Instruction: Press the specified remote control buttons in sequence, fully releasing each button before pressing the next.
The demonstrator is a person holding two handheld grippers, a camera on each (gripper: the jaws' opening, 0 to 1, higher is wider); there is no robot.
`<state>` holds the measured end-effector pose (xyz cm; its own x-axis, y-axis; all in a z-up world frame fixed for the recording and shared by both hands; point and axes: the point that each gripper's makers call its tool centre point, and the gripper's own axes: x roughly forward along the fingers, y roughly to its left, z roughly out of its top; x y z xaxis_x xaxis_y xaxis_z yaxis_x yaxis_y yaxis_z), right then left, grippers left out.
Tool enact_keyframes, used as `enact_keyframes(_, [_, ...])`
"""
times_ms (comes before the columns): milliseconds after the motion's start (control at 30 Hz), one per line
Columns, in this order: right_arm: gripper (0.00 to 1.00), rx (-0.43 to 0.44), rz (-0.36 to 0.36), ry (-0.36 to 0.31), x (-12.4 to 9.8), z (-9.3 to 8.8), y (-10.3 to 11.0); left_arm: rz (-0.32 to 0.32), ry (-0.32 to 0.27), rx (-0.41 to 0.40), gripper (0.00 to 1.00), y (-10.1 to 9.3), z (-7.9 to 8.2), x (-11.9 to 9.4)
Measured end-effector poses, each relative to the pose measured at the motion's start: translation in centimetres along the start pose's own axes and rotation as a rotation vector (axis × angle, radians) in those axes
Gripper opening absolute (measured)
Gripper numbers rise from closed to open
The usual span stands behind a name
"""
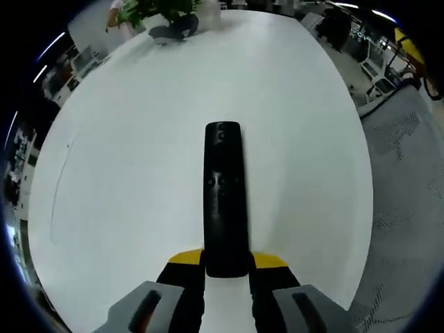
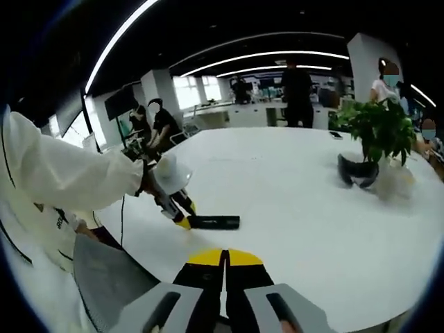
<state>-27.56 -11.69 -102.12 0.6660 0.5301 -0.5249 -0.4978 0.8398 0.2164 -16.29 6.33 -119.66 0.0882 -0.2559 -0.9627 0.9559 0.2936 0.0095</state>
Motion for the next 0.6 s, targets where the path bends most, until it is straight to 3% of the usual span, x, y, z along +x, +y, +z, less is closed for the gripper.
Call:
enact_keyframes(133, [0.0, 0.019, 0.041, -0.01, 0.5, 0.4, 0.8, 0.002, -0.002, -0.012, 0.23, -1.2, -0.3, -0.2])
enact_keyframes(267, [0.0, -0.011, 0.069, 0.015, 1.3, 0.6, 1.6, 0.005, -0.007, -0.023, 0.23, -2.2, -0.7, -0.2])
enact_keyframes(433, [0.0, 0.029, 0.156, 0.03, 2.5, 0.7, 3.1, 0.006, -0.014, -0.03, 0.23, -3.7, -1.2, -0.4])
enact_keyframes(600, [0.0, 0.013, 0.189, 0.048, 3.3, 0.8, 4.0, 0.008, -0.027, -0.039, 0.23, -5.2, -1.6, -0.5])
